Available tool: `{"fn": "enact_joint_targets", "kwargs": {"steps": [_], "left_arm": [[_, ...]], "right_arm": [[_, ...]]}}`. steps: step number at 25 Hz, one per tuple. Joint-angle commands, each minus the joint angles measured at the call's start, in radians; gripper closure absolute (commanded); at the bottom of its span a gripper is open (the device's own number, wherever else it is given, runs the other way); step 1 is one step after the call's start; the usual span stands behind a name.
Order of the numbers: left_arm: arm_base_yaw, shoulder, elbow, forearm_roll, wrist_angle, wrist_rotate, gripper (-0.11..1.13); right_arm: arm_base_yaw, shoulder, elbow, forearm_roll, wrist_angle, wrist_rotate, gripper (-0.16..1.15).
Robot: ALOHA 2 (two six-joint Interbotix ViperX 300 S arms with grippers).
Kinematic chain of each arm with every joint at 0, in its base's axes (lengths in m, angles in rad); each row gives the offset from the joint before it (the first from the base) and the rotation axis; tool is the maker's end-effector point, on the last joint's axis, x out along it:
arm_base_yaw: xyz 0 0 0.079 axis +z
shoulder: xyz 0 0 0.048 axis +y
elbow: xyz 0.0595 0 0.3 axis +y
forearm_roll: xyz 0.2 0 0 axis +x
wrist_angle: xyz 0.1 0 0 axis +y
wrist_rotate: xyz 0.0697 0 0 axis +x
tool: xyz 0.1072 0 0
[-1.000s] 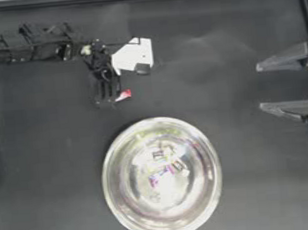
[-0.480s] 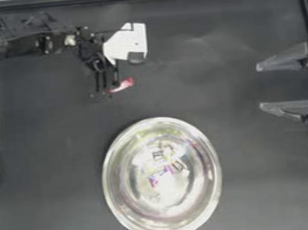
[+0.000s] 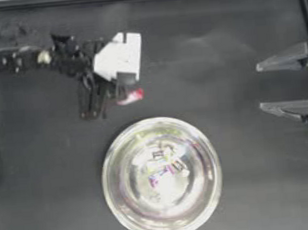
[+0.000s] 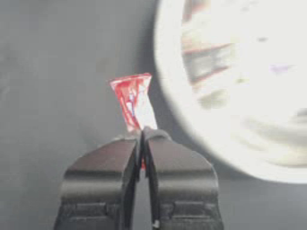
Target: Put candies in bowl
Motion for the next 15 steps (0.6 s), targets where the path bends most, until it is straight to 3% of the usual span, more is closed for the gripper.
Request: {"fn": "enact_joint_targets", "kwargs": {"steps": [1,9,15], "left_arm": [[-0.06,-0.054,-0.023,-0.002,-0.021,-0.017,0.56],[-0.184,-0.015,-0.023,-0.003,-0.115,-0.046,0.56],[-0.219,0.055,-0.023,-0.021,-0.155,-0.048,0.56]], "right_arm": [[-0.002,0.005,-0.017,0.003,-0.008,0.002,0.0],[-0.002,0.005,-0.017,0.006,-0.009,0.002,0.0],[-0.002,0.005,-0.017,0.008,-0.011,0.002,0.0]]}}
